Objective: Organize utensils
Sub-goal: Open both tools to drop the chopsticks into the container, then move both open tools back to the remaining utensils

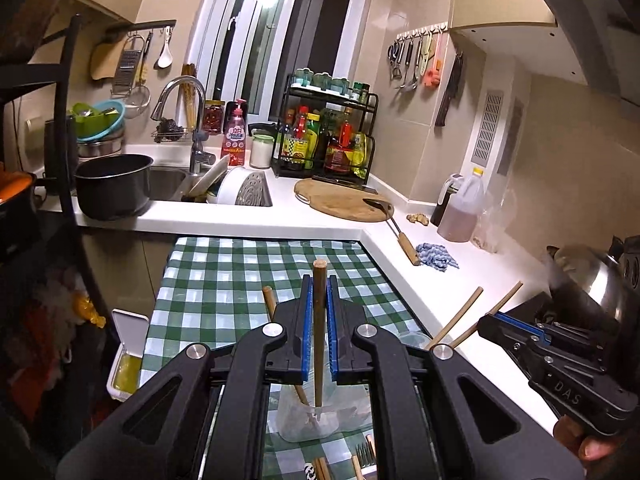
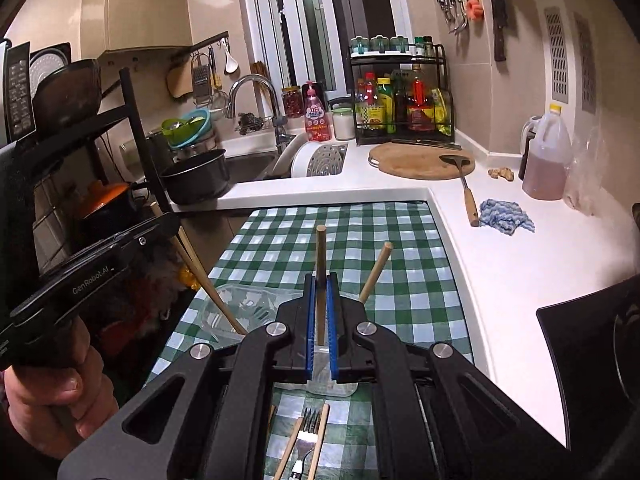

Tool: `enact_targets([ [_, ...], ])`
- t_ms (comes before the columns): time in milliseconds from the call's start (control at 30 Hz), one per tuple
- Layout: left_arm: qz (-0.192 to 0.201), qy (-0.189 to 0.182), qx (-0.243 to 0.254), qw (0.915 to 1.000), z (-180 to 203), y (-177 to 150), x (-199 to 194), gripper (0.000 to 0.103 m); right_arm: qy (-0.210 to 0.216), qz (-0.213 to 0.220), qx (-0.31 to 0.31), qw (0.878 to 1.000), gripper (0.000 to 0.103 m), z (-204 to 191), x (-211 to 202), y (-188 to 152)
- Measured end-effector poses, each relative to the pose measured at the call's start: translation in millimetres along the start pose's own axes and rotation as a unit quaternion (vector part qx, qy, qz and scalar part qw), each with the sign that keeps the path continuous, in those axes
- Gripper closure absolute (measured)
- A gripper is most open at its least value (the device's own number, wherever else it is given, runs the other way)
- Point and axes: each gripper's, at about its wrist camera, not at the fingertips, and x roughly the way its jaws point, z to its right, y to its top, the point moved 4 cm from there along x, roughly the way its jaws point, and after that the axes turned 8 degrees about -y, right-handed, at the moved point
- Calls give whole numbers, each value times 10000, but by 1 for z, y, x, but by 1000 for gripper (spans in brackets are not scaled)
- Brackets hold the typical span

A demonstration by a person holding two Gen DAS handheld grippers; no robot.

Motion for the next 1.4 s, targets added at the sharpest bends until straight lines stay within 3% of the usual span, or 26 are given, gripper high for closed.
enact_targets([
  [100,8,23,-10,10000,1,3,-3,96,-3,-61,-69,10000,94,-2,1,-1],
  [133,38,41,-19,10000,2,4,-5,90,-34,-88,-116,9999,93,-2,0,-1],
  [167,61,60,-21,10000,2,5,-7,82,-79,-96,-135,9998,83,-3,-1,-1],
  [233,262,162,5,9995,4,9,-20,81,-159,-116,-171,9997,73,-2,-7,0],
  [467,668,177,112,9975,20,5,-77,81,-401,68,-256,9988,72,6,-50,-8],
  [633,724,268,255,9967,31,-20,-119,81,-438,415,-289,9978,72,10,-99,-29],
  [867,335,378,361,9981,34,-81,-151,81,-385,612,-261,9970,72,12,-142,-76],
  [1033,4,445,328,9985,30,-127,-153,81,-357,520,-120,9979,73,13,-143,-116],
  [1233,-459,628,185,9968,11,-169,-138,82,-229,146,24,9996,99,15,-119,-163],
  [1400,-709,652,27,9953,-1,-184,-127,87,-299,-93,63,9995,99,19,-93,-189],
])
